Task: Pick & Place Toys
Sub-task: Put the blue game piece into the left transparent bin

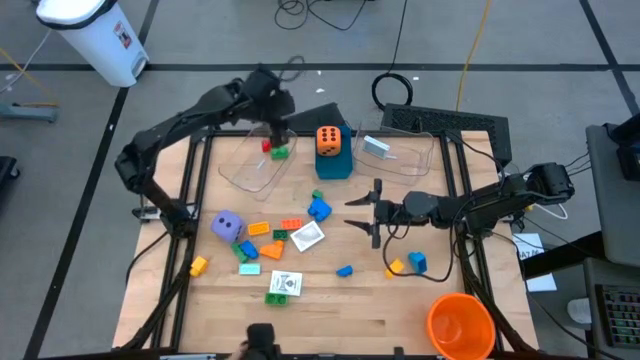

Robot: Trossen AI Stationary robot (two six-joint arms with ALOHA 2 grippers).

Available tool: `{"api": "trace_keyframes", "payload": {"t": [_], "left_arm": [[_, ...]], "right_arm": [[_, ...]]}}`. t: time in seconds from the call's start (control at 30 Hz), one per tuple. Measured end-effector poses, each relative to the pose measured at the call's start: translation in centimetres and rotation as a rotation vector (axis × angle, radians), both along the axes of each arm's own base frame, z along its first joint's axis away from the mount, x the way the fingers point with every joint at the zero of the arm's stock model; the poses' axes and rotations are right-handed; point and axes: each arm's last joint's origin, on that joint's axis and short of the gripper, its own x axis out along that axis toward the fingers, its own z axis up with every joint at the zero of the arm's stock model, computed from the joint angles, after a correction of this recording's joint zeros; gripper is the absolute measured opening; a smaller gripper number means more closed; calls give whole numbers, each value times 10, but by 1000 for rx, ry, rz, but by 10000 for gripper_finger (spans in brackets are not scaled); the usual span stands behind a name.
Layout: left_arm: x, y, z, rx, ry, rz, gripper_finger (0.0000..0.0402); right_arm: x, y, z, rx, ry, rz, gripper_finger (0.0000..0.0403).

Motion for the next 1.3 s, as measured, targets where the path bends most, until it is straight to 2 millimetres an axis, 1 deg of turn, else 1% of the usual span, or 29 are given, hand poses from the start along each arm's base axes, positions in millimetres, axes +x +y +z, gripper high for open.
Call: {"api": "trace_keyframes", "payload": {"t": [0.13, 0.23, 0.33, 0.43, 0.63, 0.7, 0.83, 0.9, 1.07, 1.17, 1.3], "left_arm": [[10, 1, 15, -66, -255, -124, 142], [20, 0, 13, -130, -354, -224, 138], [32, -9, -4, -167, -409, -315, 136], [45, -22, -27, -198, -470, -347, 136], [62, -58, -73, -255, -532, -414, 136], [64, -69, -82, -286, -543, -428, 136], [67, -86, -92, -327, -538, -452, 136], [69, -94, -95, -343, -526, -458, 136], [77, -118, -93, -351, -534, -523, 136], [83, -134, -88, -325, -577, -586, 136], [88, -150, -83, -292, -620, -644, 136]], "right_arm": [[0, 0, -3, -28, 28, 2, 212], [-1, -1, -6, -54, 63, -2, 212], [-5, -5, -12, -56, 65, -18, 212], [-8, -11, -17, -51, 49, -39, 212], [-10, -18, -14, -44, -10, -70, 212], [-10, -20, -13, -53, -19, -79, 212], [-10, -24, -13, -108, -12, -91, 212], [-10, -26, -13, -140, -8, -98, 212], [-10, -33, -9, -200, -37, -123, 212], [-10, -37, -5, -195, -76, -145, 212], [-11, -41, -3, -136, -103, -162, 212]]}}
